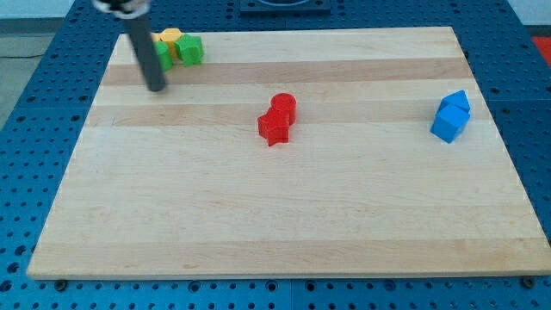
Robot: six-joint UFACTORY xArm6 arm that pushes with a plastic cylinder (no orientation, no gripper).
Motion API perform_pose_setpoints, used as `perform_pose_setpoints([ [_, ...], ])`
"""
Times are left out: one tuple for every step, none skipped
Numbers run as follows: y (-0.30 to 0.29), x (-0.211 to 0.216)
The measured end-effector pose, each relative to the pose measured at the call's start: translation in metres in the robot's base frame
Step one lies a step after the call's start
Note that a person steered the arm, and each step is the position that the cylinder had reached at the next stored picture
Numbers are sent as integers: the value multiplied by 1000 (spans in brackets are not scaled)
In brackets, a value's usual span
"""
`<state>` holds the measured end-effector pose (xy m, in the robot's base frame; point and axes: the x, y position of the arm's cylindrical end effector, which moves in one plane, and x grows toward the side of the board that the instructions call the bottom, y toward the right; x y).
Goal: Separate the hexagon from the heart
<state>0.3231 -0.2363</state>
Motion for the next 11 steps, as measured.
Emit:
perform_pose_setpoints([
  [-67,-4],
  [-68,-23],
  [-66,-50],
  [-63,-79],
  [-30,-91],
  [8,-92],
  [18,-99],
  [21,-129],
  [40,-131],
  [64,-131],
  [94,-131],
])
